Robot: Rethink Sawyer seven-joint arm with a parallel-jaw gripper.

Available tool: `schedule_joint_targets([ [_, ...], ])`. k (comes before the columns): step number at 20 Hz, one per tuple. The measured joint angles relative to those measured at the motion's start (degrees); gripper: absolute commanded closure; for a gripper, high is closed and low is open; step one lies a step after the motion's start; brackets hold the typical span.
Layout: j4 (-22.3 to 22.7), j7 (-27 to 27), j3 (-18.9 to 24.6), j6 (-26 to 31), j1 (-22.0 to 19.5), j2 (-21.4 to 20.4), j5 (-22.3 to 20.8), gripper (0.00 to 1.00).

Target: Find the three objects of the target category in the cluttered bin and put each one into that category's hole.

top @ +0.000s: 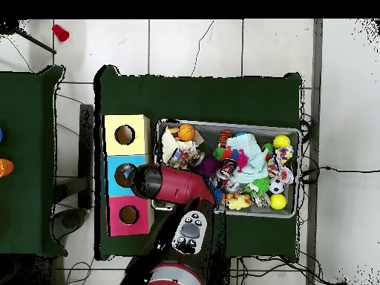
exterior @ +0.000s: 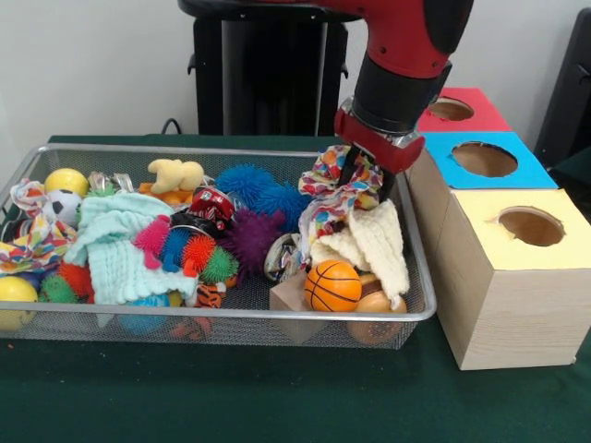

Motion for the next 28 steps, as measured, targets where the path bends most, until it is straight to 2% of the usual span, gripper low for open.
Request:
schedule_joint_targets([
  [5, 0.07, 0.0, -1.95, 1.58, 1.5, -1.53, 0.0, 0.0],
  [16, -0.12, 0.0, -6.01, 10.57, 2.22, -7.5, -0.88, 0.0],
  [28, -0.65, 0.0, -7.48, 10.74, 1.65, -7.47, -3.65, 0.0],
])
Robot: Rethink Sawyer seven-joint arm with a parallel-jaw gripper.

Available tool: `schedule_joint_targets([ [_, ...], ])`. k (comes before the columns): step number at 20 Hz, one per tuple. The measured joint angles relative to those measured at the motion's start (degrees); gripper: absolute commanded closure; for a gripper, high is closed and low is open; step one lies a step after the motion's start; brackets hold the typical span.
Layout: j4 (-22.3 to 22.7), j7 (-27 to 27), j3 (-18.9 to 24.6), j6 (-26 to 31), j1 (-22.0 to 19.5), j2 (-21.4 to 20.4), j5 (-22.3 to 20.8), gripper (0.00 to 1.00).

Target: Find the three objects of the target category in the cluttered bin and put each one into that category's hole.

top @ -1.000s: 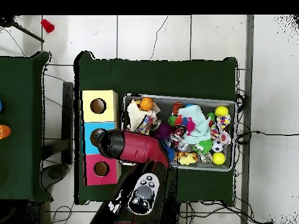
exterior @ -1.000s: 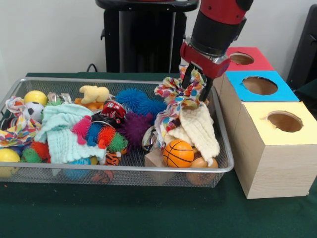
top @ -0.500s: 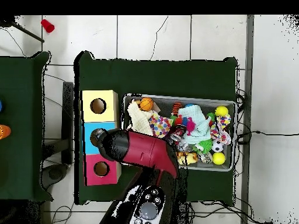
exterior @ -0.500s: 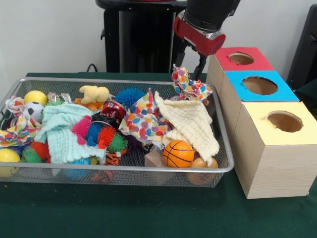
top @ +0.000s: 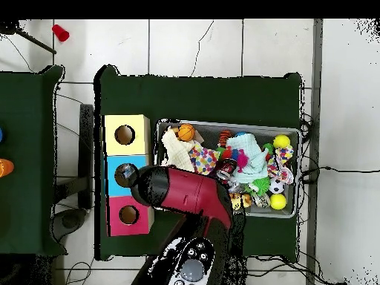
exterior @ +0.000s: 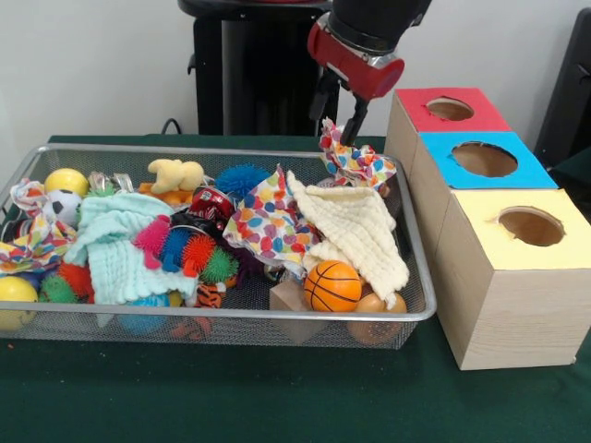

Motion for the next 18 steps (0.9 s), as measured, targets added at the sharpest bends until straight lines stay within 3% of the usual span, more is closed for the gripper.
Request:
schedule_joint_targets([
  [10, 0.18, 0.0, -1.77, -0.78, -1.58, 4.4, -3.27, 0.0],
  [18, 0.36, 0.0, -2.05, -7.0, -4.24, 10.36, -5.16, 0.0],
])
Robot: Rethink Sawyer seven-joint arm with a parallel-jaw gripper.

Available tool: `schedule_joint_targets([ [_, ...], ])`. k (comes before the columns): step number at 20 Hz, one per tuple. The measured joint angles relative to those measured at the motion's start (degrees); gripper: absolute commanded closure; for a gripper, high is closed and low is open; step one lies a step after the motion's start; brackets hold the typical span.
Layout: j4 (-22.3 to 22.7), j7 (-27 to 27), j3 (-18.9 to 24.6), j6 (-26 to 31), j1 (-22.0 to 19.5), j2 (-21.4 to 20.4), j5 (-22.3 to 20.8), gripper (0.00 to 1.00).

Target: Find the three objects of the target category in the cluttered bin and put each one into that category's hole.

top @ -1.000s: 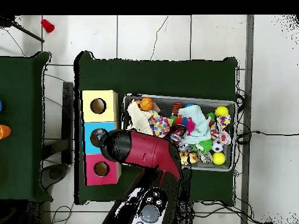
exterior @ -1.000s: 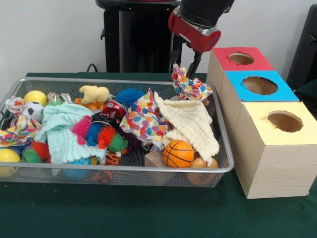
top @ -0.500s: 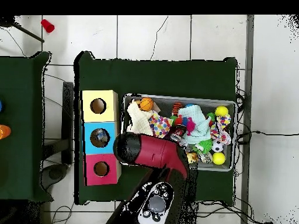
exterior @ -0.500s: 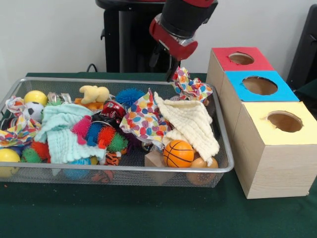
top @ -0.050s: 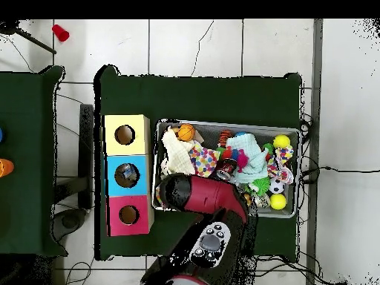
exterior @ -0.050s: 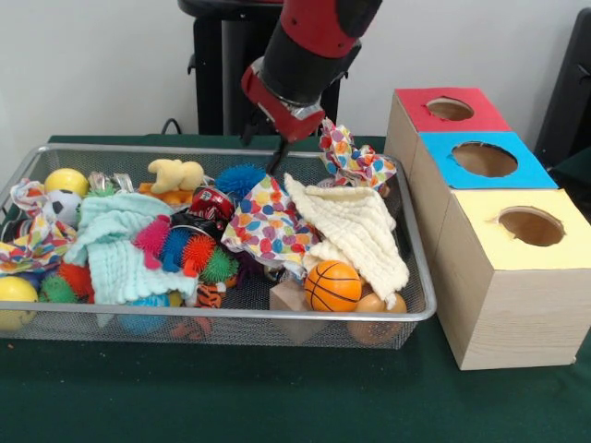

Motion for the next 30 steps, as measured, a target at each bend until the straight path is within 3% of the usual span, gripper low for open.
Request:
schedule_joint_targets([
  [11, -0.02, 0.0, 0.02, -8.88, -2.6, 8.18, -0.54, 0.0],
  [22, 1.51, 0.0, 3.63, -21.03, -8.32, 7.46, -2.11, 0.0],
  [24, 2.16, 0.0, 3.54, -22.98, -8.23, 7.38, -2.64, 0.0],
  [30, 3.09, 0.0, -1.51, -31.58, -2.49, 8.49, -3.71, 0.0],
])
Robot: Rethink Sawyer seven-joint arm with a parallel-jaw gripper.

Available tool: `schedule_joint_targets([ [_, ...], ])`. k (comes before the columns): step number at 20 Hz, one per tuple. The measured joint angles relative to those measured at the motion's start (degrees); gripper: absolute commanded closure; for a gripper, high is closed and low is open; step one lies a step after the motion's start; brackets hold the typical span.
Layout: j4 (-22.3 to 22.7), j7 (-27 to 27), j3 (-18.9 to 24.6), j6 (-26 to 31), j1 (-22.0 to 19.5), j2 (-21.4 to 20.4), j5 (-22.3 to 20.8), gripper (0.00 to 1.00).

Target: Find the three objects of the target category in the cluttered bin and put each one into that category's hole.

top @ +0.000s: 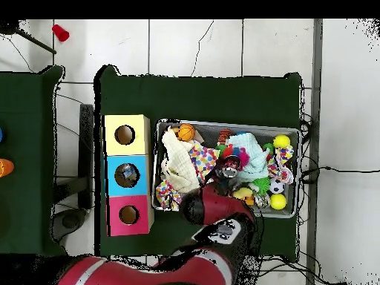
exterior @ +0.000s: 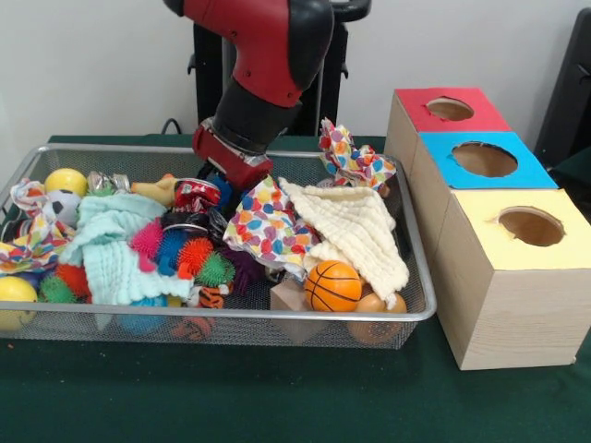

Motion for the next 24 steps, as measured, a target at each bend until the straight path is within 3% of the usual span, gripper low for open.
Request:
schedule_joint_targets([
  [7, -0.45, 0.0, -10.88, -8.3, 8.7, 2.73, 2.97, 0.0],
  [14, -0.56, 0.0, -19.32, -12.63, 12.04, 6.0, 8.59, 0.0],
  [19, -0.56, 0.0, -19.73, -12.99, 11.1, 6.23, 9.85, 0.0],
  [24, -0.51, 0.0, -13.05, -8.37, 5.25, 1.63, 8.89, 0.0],
])
